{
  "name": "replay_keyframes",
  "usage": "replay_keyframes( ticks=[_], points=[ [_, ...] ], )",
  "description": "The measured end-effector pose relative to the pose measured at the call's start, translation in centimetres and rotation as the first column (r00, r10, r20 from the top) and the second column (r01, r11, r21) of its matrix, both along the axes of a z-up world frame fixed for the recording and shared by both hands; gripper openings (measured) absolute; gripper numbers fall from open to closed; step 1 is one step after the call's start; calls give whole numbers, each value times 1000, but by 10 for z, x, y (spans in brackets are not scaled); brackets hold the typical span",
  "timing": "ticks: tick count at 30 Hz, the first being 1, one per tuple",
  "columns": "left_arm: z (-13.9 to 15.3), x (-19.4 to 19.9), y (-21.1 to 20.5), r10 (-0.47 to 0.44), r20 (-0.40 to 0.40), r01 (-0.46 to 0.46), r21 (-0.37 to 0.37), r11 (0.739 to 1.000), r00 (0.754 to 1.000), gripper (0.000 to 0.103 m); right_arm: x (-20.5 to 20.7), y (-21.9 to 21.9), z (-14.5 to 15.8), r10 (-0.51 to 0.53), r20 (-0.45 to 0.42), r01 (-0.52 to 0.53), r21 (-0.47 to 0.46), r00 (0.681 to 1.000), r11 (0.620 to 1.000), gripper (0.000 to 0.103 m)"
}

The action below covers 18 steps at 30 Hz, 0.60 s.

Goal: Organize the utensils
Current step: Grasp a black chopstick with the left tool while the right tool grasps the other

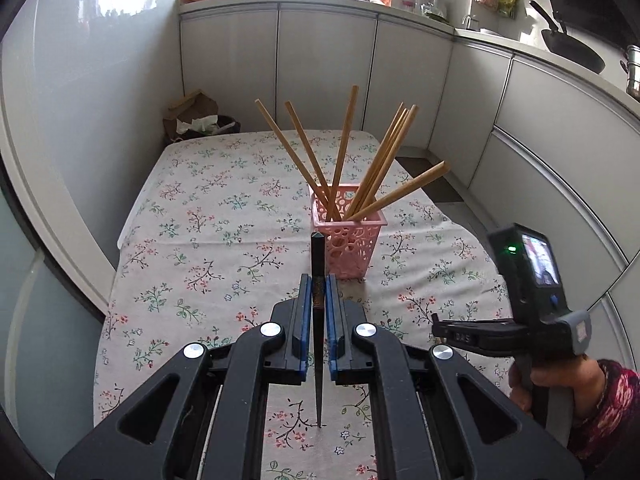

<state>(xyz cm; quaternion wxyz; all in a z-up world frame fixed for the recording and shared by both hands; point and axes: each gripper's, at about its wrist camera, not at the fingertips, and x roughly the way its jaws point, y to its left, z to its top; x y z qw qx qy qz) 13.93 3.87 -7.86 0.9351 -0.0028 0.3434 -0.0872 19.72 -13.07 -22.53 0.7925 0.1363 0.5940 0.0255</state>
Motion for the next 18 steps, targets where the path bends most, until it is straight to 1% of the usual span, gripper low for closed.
replay_keyframes(
  ticks=[4, 7, 11, 14, 17, 18],
  points=[
    [4, -4, -3, 3, 17, -4, 13, 1000, 1000, 6, -20, -5, 22, -22, 91, 21, 17, 996, 1000, 7],
    [7, -8, -2, 5, 32, -5, 11, 1000, 999, 6, -42, -7, 48, -43, 188, 36, 41, 981, 999, 7],
    [12, -13, 1, 12, 48, -11, -8, 1000, 999, 6, -74, -14, 81, -56, 304, 40, 58, 951, 998, 7],
    [16, -16, 5, 16, 54, -13, -42, 999, 998, 6, -97, -21, 104, -73, 370, 46, 81, 926, 996, 7],
    [26, -20, 9, 18, 73, -12, -87, 996, 997, 6, -115, -29, 130, -97, 449, 61, 93, 888, 994, 7],
    [31, -21, 10, 20, 85, -11, -103, 995, 996, 6, -119, -30, 137, -101, 461, 63, 98, 882, 993, 7]
  ],
)
